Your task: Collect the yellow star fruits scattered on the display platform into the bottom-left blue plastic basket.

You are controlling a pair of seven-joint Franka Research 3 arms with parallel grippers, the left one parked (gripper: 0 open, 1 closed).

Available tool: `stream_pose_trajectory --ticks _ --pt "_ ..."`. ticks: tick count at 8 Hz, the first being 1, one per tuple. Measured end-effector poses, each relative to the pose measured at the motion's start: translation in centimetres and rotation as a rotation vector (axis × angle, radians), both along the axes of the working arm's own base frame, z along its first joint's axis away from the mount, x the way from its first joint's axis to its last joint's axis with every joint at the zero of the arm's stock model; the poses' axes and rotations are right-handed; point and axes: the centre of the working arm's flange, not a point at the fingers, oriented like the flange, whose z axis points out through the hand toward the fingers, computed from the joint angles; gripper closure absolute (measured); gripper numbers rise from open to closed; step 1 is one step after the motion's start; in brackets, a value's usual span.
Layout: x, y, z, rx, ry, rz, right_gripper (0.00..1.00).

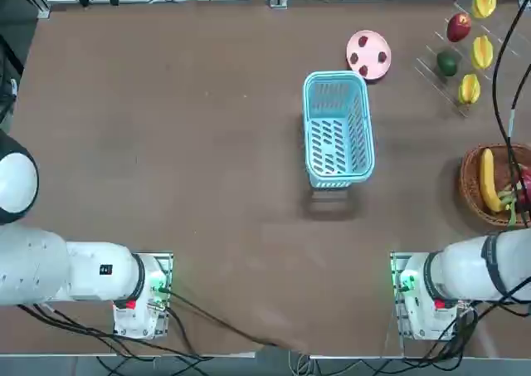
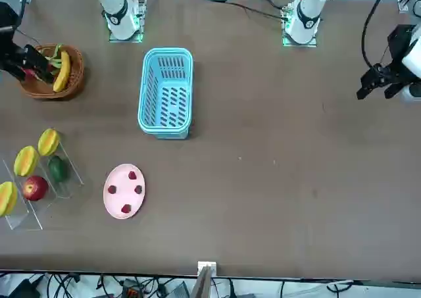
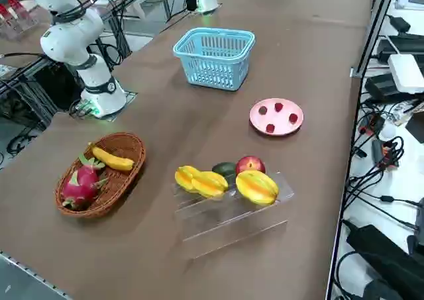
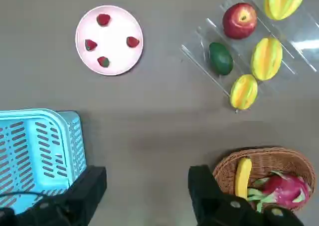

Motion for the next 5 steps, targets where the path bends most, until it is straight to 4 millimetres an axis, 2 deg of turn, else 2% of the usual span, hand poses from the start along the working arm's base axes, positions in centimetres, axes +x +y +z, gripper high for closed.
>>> stream_pose_trajectory --ticks 3,5 --pt "-0.1 -0.5 -0.4 -0.001 0.022 -0.01 0.0" --pt "-0.1 -1.1 -1.3 -0.002 0.066 -0.023 0.0"
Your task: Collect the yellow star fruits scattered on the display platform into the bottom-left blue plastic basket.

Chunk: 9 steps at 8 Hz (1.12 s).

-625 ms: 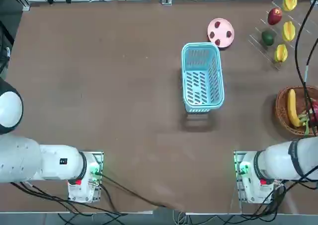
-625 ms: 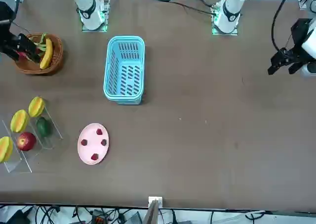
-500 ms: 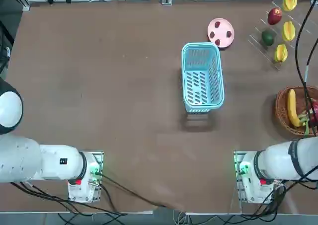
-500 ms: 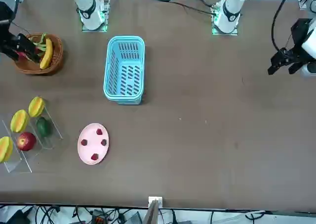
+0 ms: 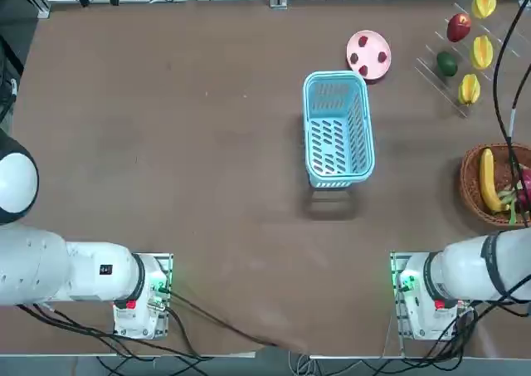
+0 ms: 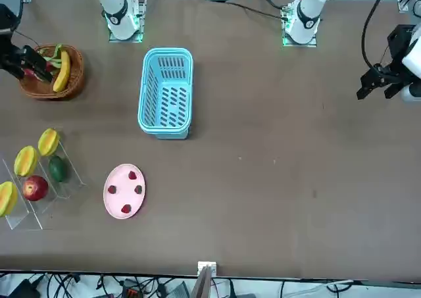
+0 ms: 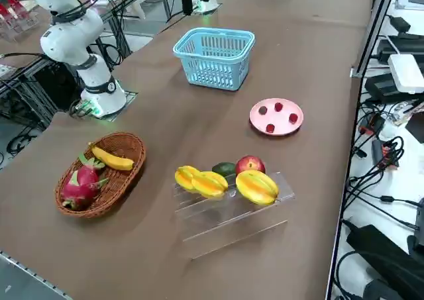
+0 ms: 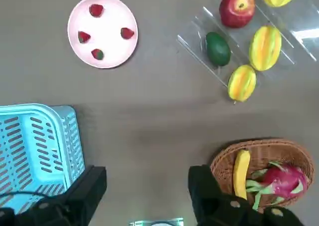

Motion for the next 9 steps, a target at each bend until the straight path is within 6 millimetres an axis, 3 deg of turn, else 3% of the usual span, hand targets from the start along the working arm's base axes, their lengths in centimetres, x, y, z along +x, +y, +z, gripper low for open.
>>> stream_pose_trajectory --ticks 2,6,9 --pt "0.4 -2.7 -2.1 -0.001 0.076 -0.051 0.0" --pt "3.9 -12.7 -7.2 -0.007 0.009 -0.203 0.0" --pt "7.6 -14.8 -12.1 -0.091 -0.046 -0.187 0.0"
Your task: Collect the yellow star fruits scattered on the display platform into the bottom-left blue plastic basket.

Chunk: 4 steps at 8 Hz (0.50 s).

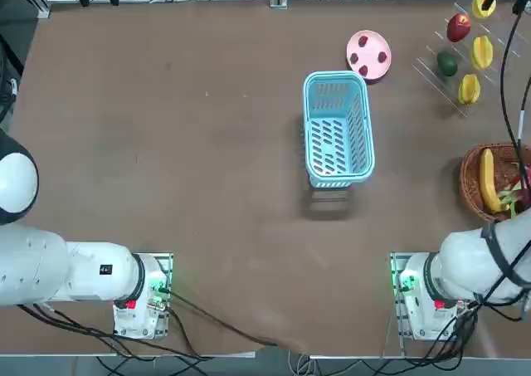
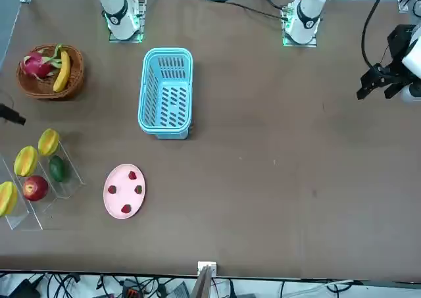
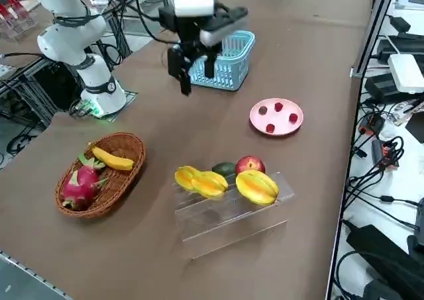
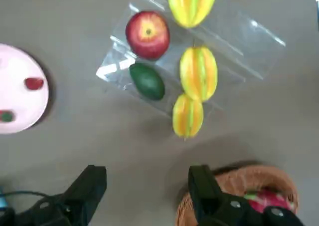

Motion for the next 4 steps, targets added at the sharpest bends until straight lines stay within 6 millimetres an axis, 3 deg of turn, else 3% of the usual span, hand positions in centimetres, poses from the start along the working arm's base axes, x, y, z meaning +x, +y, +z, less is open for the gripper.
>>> stream_pose_trajectory --ticks 2,4 --pt "1.9 -1.3 -3.0 -0.021 -0.035 0.033 0.0" --pt "3.4 -4.6 -5.1 -0.028 -0.082 0.069 0.0"
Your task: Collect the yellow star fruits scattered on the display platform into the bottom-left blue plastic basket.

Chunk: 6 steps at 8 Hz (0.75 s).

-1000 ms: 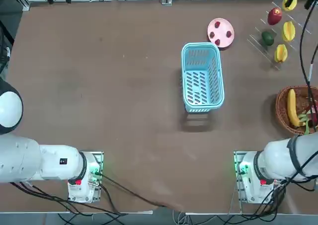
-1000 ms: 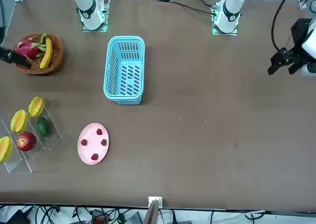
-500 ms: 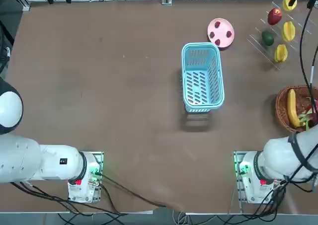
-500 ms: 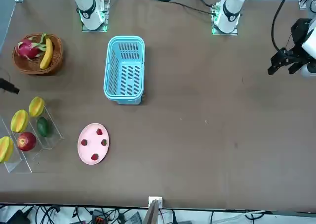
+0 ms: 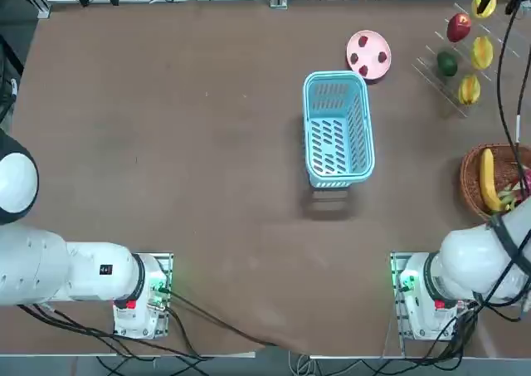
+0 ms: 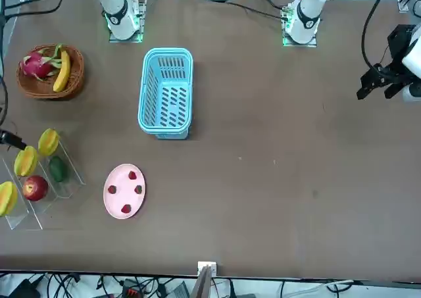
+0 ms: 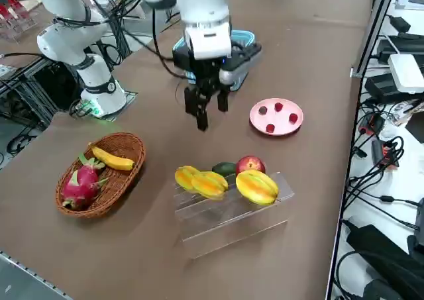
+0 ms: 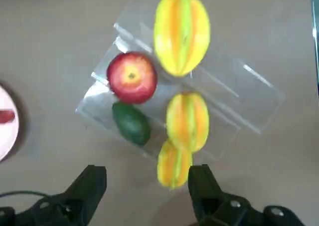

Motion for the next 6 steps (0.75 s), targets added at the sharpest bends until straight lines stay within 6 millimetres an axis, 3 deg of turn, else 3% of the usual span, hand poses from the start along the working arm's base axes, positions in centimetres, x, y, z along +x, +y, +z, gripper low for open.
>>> stream_pose_trajectory --ticks 2,6 --pt "2.5 -2.1 -0.4 0.004 -0.047 -0.005 0.0" --pt "6.6 -2.7 -1.8 0.011 -0.103 -0.002 0.0"
